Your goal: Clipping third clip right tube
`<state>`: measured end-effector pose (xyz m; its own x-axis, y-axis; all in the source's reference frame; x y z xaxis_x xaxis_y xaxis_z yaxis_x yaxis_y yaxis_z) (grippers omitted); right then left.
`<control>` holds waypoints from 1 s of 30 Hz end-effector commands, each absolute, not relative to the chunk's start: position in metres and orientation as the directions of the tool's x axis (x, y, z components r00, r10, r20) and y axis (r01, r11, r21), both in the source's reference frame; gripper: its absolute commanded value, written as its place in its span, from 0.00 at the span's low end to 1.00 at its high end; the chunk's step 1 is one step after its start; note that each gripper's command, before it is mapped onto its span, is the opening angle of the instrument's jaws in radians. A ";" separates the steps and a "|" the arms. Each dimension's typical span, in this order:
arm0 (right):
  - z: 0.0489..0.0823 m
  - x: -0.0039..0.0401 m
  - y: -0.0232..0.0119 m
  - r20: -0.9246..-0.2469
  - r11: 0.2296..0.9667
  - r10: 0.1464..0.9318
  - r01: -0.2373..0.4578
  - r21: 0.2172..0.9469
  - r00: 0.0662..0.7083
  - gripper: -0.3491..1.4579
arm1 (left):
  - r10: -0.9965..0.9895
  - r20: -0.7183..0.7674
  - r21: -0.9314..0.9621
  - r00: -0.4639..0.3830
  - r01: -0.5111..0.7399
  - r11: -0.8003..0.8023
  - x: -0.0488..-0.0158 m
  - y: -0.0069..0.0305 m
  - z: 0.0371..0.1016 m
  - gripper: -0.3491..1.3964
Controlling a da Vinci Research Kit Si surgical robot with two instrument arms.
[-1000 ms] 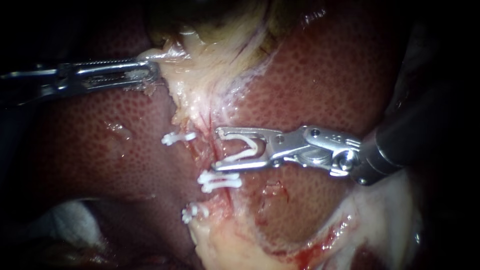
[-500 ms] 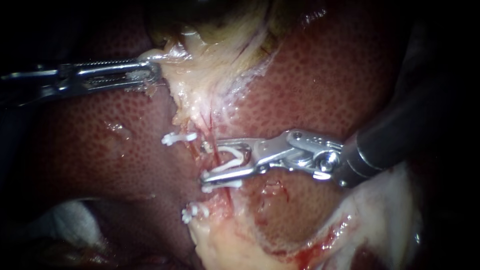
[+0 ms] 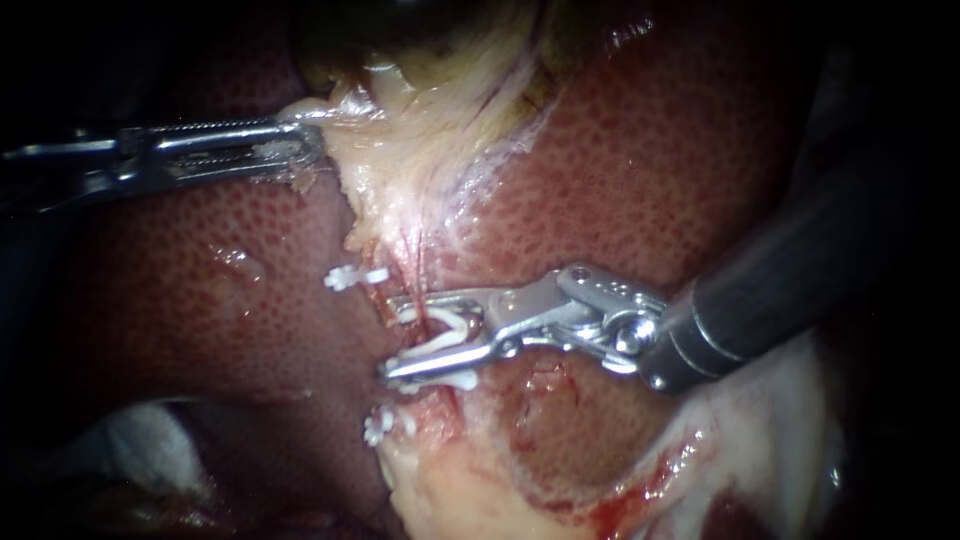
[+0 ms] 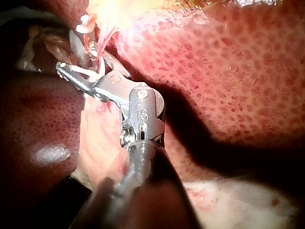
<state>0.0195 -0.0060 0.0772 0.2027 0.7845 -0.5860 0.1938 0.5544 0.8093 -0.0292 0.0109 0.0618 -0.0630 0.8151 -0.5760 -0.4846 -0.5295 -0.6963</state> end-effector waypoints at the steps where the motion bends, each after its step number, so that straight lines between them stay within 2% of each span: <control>1: 0.0771 0.0195 -0.0060 -0.580 0.547 0.788 0.197 0.814 0.207 0.44 | 0.815 -0.576 -0.696 -0.063 -0.484 -0.530 -0.0292 0.0110 0.0618 0.00; 13: 0.0767 0.0201 -0.0059 -0.569 0.533 0.796 0.206 0.820 0.207 0.43 | 0.815 -0.576 -0.696 -0.063 -0.485 -0.530 -0.0293 0.0110 0.0620 0.00; 22: 0.0767 0.0201 -0.0055 -0.563 0.527 0.800 0.206 0.825 0.208 0.38 | 0.815 -0.576 -0.697 -0.064 -0.483 -0.531 -0.0294 0.0110 0.0621 0.00; 25: 0.0767 0.0200 -0.0052 -0.562 0.528 0.802 0.198 0.826 0.205 0.33 | 0.815 -0.576 -0.697 -0.064 -0.483 -0.531 -0.0294 0.0110 0.0621 0.00; 30: 0.0768 0.0197 -0.0050 -0.551 0.518 0.808 0.197 0.833 0.207 0.19 | 0.815 -0.576 -0.697 -0.064 -0.483 -0.531 -0.0294 0.0110 0.0621 0.00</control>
